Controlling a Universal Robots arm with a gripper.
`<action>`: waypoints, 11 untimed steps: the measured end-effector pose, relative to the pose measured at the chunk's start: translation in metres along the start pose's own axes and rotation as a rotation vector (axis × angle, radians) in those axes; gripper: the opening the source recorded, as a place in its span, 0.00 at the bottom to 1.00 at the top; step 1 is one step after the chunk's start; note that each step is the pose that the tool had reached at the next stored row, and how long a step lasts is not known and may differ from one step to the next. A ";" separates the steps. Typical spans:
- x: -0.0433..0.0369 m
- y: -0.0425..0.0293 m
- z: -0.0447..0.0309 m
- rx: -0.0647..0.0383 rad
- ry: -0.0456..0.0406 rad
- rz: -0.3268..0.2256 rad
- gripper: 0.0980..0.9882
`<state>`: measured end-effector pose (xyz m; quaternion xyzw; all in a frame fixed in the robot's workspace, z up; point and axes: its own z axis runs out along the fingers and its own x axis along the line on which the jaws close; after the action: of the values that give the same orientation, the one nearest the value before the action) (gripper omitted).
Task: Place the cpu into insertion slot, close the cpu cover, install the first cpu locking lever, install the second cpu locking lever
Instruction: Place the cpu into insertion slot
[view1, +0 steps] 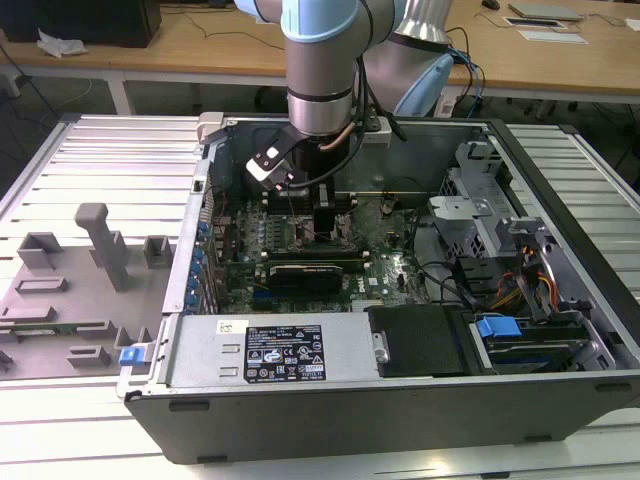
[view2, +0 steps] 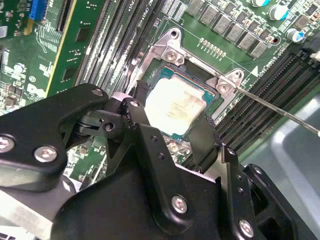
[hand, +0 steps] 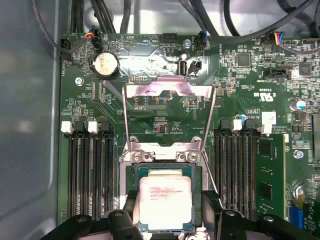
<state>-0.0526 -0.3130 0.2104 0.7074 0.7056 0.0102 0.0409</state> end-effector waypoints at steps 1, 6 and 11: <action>0.0000 0.0001 -0.0008 0.000 -0.0001 0.000 0.57; -0.0001 0.0001 -0.0010 0.000 -0.0005 0.000 0.57; -0.0001 0.0001 -0.0010 0.000 -0.0010 0.000 0.34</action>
<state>-0.0526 -0.3131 0.2114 0.7074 0.7056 0.0098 0.0412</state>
